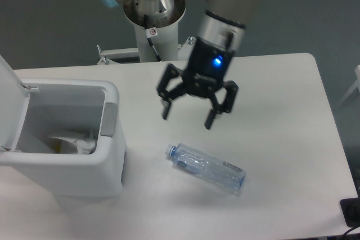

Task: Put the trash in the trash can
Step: 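Move the gripper down to the clear plastic bottle's base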

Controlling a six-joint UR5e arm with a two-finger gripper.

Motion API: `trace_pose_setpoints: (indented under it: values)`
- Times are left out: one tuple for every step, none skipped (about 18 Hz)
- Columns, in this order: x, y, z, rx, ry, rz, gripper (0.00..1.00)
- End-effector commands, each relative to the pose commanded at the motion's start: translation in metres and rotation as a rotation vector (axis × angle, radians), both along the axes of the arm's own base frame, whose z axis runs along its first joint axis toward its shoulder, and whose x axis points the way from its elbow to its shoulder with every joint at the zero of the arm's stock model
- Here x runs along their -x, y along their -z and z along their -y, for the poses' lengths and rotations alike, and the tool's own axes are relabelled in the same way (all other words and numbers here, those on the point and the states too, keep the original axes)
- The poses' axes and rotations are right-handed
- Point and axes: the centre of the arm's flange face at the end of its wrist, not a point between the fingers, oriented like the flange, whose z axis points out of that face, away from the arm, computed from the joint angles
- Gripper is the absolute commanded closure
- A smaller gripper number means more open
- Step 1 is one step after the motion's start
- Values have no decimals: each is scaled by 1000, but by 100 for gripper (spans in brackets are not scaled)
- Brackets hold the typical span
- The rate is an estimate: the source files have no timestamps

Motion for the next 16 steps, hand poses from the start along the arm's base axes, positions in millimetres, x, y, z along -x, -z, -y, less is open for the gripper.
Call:
trace_pose_setpoints:
  values:
    - [6,8,1,39,-23,-3,0]
    - [13,16,2,75,-58,5,0]
    - [21,24,0,107,-98,21,0]
    - [29,33,-1,140,-139,34,0]
    - [35,38,-1,174,-175,37,0]
    - [40,44,1,201,-203,42,0]
    - [43,54,1,226,-227,53,0]
    - [49,69,0,261,-246,65,0]
    - [51,80,-1,285,-265,81,0]
    - [55,91,-1,310,-292,96,0]
    - [58,99,-2,334,-310,100,0]
    - [62,105,-4,349,-320,100,0]
    - [64,111,-7,365,-323,103,0]
    - [65,117,-9,382,-332,109,0]
    - [65,122,-9,396,-342,111,0]
    - [66,133,-12,411,-342,119,0]
